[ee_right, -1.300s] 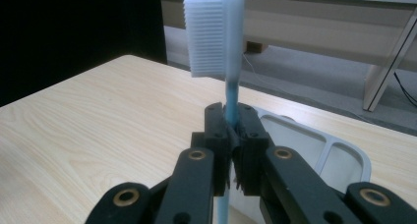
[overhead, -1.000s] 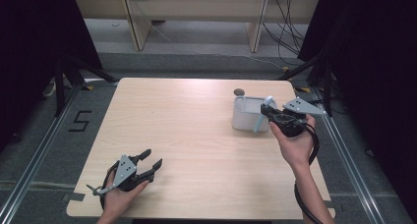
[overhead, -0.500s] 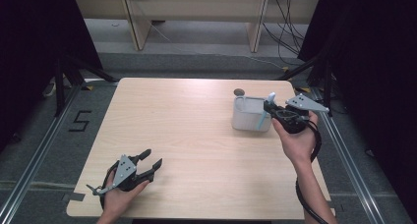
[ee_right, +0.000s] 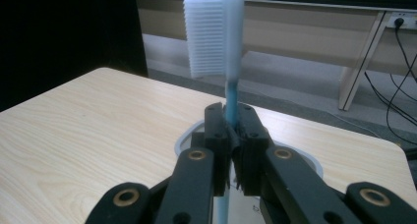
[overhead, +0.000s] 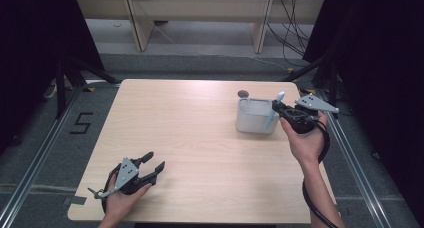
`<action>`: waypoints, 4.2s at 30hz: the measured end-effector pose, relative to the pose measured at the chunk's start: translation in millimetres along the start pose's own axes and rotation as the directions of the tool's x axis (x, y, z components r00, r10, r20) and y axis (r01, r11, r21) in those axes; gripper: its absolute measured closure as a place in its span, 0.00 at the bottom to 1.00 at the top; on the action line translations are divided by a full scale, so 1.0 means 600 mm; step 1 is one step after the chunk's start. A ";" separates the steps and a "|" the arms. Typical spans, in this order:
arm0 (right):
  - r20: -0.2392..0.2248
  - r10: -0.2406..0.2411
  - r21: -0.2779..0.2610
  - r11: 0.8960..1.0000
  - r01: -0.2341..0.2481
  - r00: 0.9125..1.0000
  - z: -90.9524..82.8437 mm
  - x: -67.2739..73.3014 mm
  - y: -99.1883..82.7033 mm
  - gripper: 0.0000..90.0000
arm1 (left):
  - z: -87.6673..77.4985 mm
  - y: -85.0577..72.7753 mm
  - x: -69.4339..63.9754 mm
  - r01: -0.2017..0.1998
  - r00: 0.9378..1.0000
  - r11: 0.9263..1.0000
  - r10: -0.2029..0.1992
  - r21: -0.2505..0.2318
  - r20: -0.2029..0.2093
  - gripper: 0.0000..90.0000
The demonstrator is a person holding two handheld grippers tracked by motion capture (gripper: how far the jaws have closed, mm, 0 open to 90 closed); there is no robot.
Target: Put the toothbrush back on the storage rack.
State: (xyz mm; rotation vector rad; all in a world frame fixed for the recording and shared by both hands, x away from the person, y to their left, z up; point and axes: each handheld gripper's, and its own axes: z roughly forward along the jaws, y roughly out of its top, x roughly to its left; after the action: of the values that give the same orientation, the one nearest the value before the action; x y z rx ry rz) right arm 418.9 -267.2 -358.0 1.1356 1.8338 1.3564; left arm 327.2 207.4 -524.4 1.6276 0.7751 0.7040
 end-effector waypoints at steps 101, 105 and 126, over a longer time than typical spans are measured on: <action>0.138 0.075 -0.057 0.996 -0.068 0.988 0.042 -0.064 0.017 0.96 | -0.003 0.001 0.002 0.012 1.000 1.000 -0.012 0.012 -0.003 0.48; 0.141 0.074 -0.057 0.996 -0.066 0.987 0.046 -0.063 0.014 0.96 | -0.003 0.001 0.002 0.011 1.000 1.000 -0.011 0.012 -0.003 0.48; 0.149 0.076 -0.031 0.997 -0.072 0.986 0.063 -0.066 -0.008 0.96 | -0.004 0.001 0.002 0.017 1.000 1.000 -0.017 0.009 -0.002 0.48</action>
State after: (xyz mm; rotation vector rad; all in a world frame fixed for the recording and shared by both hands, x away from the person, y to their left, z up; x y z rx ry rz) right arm 467.6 -286.0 -375.3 1.2682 1.6778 1.2938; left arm 326.2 209.6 -523.7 1.6268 0.7937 0.6916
